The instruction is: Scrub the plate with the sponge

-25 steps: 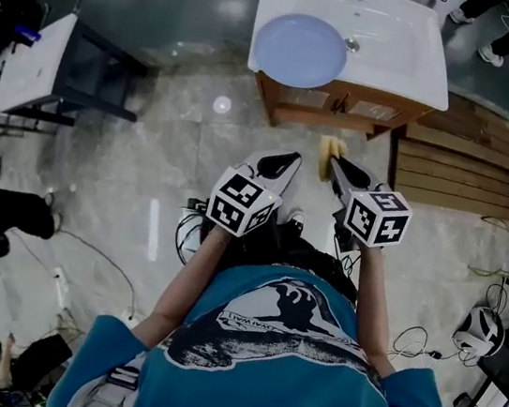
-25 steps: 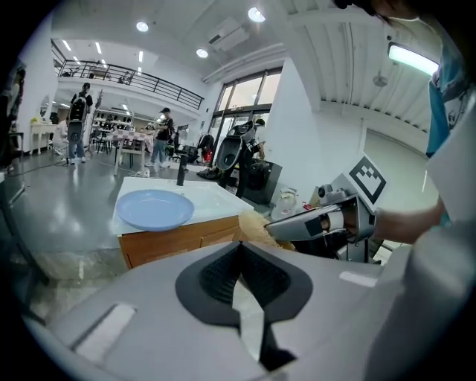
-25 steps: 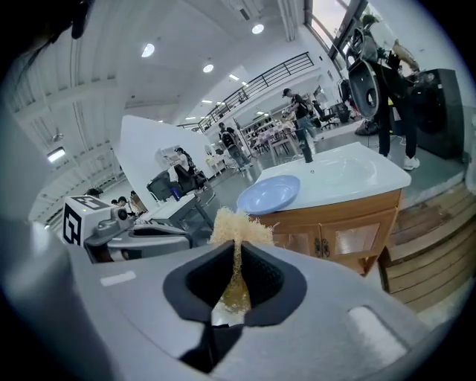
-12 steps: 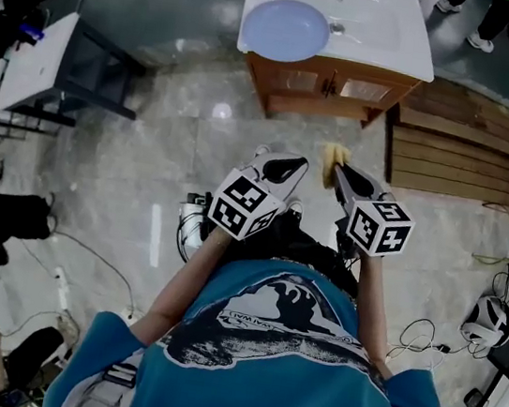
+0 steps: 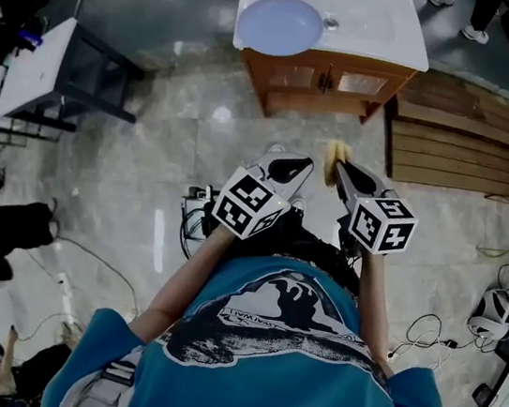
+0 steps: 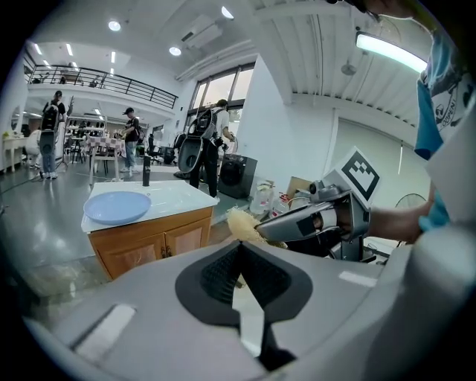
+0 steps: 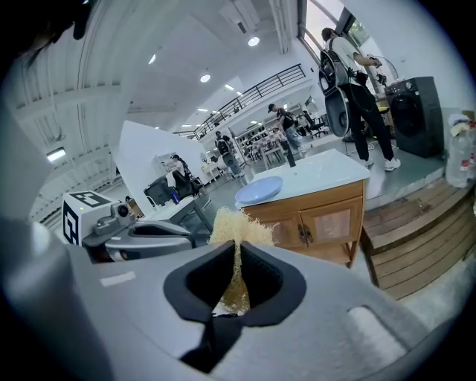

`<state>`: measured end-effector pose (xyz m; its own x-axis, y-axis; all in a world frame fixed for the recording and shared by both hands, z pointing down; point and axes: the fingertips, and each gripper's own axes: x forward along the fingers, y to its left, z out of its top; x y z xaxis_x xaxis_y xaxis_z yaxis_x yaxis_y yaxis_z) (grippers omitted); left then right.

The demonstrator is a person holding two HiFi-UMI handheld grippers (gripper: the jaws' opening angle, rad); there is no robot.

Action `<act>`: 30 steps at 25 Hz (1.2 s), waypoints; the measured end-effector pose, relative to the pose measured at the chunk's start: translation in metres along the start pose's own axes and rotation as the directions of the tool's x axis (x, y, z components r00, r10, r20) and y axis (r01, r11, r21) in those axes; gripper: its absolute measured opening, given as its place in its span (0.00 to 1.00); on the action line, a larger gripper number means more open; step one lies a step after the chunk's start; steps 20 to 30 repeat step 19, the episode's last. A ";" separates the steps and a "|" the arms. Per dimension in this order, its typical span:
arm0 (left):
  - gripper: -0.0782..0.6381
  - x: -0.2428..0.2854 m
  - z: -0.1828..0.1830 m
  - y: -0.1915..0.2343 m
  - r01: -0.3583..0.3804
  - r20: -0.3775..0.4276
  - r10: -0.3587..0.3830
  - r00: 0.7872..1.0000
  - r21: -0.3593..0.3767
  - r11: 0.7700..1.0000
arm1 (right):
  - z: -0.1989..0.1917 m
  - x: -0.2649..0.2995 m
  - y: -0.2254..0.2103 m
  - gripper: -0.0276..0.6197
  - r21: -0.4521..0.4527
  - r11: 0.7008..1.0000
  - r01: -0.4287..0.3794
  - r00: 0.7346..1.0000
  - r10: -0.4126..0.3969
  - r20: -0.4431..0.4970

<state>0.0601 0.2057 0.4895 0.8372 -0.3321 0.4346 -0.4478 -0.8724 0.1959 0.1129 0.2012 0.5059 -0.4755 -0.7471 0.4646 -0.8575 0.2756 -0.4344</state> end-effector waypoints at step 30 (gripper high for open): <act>0.12 0.000 0.001 0.002 0.005 0.007 -0.005 1.000 0.013 1.000 | 0.001 0.007 0.005 0.08 -0.016 1.000 -0.005 1.000 0.005 -0.009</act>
